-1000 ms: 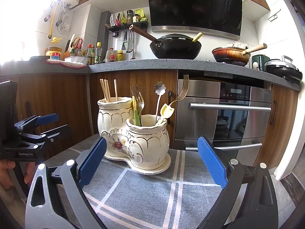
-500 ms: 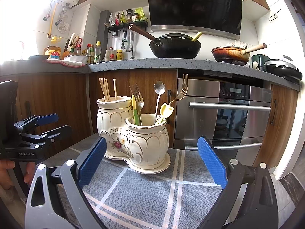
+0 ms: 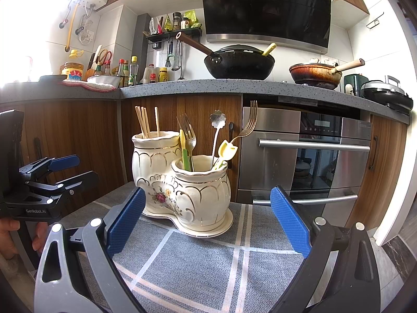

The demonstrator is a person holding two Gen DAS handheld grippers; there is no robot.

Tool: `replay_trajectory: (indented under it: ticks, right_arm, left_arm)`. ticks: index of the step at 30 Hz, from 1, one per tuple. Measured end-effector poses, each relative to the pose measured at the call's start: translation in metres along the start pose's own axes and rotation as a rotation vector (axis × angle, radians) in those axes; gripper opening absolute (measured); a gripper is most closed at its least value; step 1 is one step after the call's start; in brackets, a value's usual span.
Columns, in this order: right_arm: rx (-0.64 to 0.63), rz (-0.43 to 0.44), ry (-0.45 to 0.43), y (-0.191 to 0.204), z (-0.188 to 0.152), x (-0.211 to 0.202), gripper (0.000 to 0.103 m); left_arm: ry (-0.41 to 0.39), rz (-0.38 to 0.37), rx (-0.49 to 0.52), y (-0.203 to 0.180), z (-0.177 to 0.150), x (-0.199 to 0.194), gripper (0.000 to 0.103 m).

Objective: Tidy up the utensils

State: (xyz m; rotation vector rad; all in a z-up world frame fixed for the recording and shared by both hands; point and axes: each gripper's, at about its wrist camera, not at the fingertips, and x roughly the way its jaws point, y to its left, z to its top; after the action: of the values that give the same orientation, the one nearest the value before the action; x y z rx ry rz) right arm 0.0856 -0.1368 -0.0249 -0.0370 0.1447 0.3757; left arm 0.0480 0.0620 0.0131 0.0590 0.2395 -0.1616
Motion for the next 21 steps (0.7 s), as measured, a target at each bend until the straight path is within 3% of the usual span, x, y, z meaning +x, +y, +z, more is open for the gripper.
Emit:
replay_trajectory:
  ticks: [21]
  right_arm:
    - [0.001,-0.002,0.004,-0.0018,-0.0024,0.0005,0.096]
  left_arm:
    - [0.001,-0.002,0.004,-0.0004,0.0007,0.0009,0.098]
